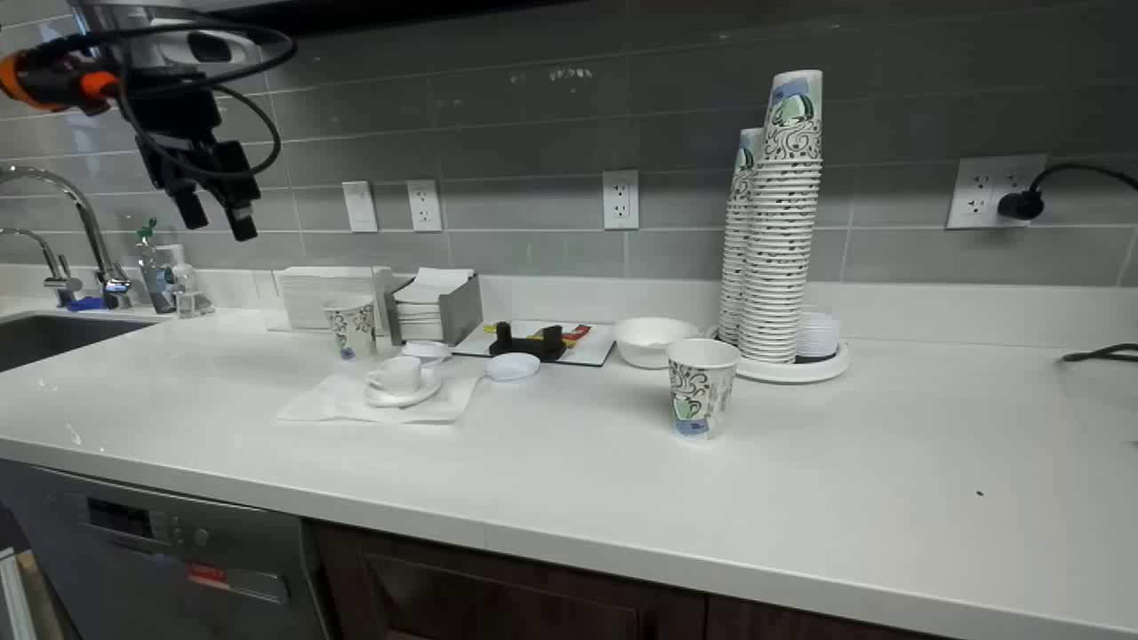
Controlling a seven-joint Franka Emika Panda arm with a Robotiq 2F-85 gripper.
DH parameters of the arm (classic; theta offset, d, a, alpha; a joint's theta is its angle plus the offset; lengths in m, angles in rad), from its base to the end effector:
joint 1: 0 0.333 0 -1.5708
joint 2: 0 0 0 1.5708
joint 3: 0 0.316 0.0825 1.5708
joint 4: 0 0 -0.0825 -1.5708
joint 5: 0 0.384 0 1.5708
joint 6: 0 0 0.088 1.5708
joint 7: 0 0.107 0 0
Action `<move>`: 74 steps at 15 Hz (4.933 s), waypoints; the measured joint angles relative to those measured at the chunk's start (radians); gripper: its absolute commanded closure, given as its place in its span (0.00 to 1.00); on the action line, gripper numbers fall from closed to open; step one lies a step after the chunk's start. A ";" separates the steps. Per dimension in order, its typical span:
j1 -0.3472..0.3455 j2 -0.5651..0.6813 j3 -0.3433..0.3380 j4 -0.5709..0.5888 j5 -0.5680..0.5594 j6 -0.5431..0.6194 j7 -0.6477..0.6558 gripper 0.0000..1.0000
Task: Pick up the black and white object, pour the items on the black and white object onto the kitchen counter, place the black and object on the right side of the kitchen counter
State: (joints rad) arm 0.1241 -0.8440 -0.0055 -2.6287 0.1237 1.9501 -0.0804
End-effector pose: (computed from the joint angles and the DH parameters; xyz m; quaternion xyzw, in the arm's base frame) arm 0.3128 0.0454 0.5132 -0.9914 -0.0816 -0.0812 0.0628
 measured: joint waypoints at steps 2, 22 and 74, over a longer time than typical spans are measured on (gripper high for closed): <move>0.000 0.000 0.000 0.000 0.000 0.000 0.000 0.00; -0.090 0.249 0.042 0.014 -0.036 0.275 0.085 0.00; -0.081 1.381 -0.134 0.787 -0.245 0.846 0.510 0.23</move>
State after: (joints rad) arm 0.0427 0.5367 -0.1396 -1.8414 -0.1213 2.7958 0.4298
